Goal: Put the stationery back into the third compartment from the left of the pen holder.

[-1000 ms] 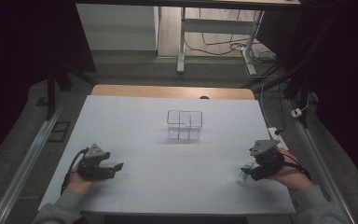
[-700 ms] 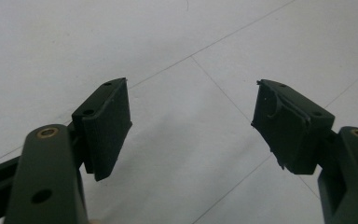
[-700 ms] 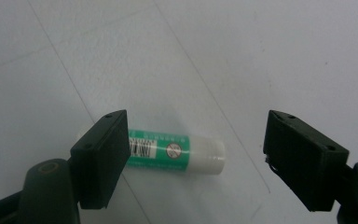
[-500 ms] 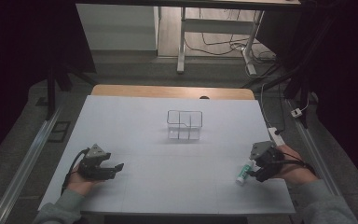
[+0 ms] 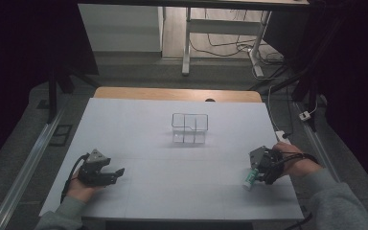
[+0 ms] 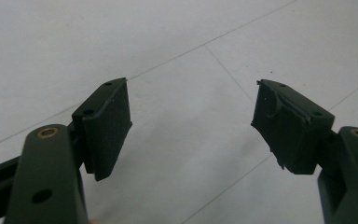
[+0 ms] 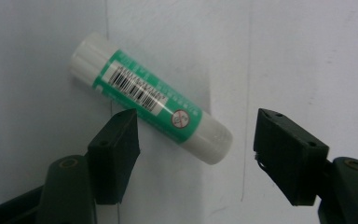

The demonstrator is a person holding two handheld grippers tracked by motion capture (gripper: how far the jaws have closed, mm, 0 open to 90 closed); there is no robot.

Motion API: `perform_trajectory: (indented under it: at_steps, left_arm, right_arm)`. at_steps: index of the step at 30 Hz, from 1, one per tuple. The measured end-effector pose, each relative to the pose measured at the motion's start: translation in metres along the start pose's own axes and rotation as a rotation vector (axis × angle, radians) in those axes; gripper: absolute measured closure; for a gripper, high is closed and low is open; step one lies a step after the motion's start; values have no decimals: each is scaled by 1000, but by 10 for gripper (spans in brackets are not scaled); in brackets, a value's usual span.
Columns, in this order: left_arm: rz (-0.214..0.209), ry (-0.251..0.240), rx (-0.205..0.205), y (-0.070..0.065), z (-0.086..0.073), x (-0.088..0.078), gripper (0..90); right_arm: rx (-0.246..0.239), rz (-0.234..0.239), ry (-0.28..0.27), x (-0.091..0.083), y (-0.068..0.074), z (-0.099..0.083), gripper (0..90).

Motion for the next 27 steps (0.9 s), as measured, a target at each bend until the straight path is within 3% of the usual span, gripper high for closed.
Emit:
perform_trajectory:
  at_steps: [7,10,15,19,23,27]
  left_arm:
    - [21,-2,-27,2,-3,-5,272]
    - [25,-1,-29,2,-3,-5,272]
    - [24,0,-29,3,-3,-4,272]
    - [19,-1,-26,3,-3,-3,272]
    - [13,-6,-24,2,-3,-4,272]
    - [1,-10,-16,1,-1,-2,275]
  right_arm:
    - [-79,33,-6,11,3,1,359]
    - [-103,70,6,17,3,2,422]
    - [-114,112,10,23,2,3,626]
    - [-150,109,-25,23,3,2,655]
    - [-121,95,-39,19,4,1,656]
    - [-26,59,-136,8,1,9,656]
Point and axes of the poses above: each handheld gripper's, and its own axes: x roughly forward along the jaws, z roughly out of its top, y roughly to its left, the point moved 9 cm from there along x, roughly forward along the jaws, and after that the axes turned 6 degrees about -y, right-handed, at the moved point
